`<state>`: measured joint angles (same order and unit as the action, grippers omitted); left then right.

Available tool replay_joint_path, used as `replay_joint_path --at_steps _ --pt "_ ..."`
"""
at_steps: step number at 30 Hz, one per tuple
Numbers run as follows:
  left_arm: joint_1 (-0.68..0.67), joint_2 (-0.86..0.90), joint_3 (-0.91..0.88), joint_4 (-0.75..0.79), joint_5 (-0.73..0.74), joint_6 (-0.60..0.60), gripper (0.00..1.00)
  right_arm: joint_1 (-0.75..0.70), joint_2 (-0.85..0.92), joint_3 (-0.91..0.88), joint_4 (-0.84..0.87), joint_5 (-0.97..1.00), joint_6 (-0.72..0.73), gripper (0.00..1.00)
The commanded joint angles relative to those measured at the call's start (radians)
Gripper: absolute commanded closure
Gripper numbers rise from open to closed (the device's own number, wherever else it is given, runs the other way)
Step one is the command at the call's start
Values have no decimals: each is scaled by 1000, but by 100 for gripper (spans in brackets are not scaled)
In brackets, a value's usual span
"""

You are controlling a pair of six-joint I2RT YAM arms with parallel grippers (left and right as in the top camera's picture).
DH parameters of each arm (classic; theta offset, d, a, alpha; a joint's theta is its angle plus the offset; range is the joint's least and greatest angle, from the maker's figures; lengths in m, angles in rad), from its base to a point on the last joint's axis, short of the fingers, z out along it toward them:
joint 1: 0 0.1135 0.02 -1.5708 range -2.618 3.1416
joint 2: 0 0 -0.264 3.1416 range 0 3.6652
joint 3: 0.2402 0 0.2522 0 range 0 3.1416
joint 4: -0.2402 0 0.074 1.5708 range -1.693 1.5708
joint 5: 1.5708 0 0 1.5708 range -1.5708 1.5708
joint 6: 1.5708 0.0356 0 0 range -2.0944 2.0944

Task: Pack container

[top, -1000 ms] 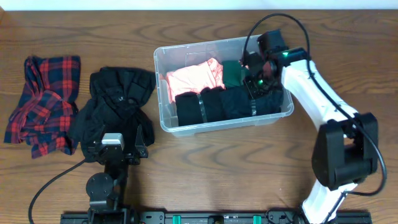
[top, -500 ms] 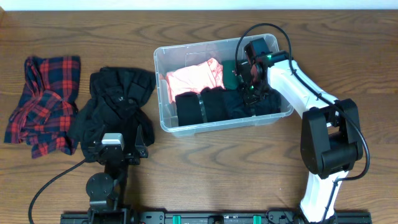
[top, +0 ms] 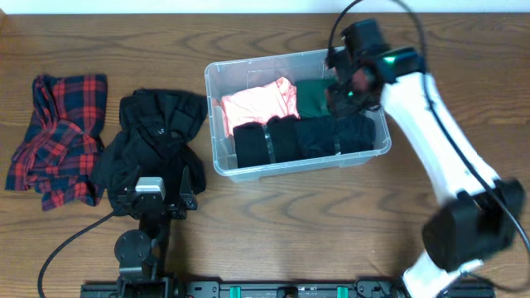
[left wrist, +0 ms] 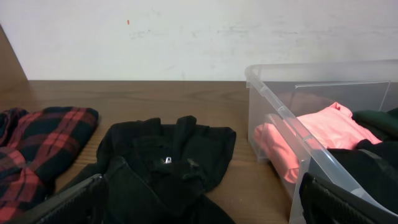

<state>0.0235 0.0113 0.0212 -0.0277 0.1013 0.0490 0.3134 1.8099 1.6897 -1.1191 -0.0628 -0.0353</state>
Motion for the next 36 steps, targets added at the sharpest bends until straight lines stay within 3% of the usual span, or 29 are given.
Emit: replay_joint_path --at_steps 1,7,22,36 --pt "3 -1 -17 -34 15 -2 2 6 -48 10 -81 14 24 53" --pt "3 -1 -17 -34 15 -2 2 7 -50 -14 -220 14 24 65" --pt "3 -1 -17 -34 15 -2 2 6 -50 -176 -165 53 47 67" --pt "3 -1 -17 -34 15 -2 2 9 -50 -199 -268 55 84 77"
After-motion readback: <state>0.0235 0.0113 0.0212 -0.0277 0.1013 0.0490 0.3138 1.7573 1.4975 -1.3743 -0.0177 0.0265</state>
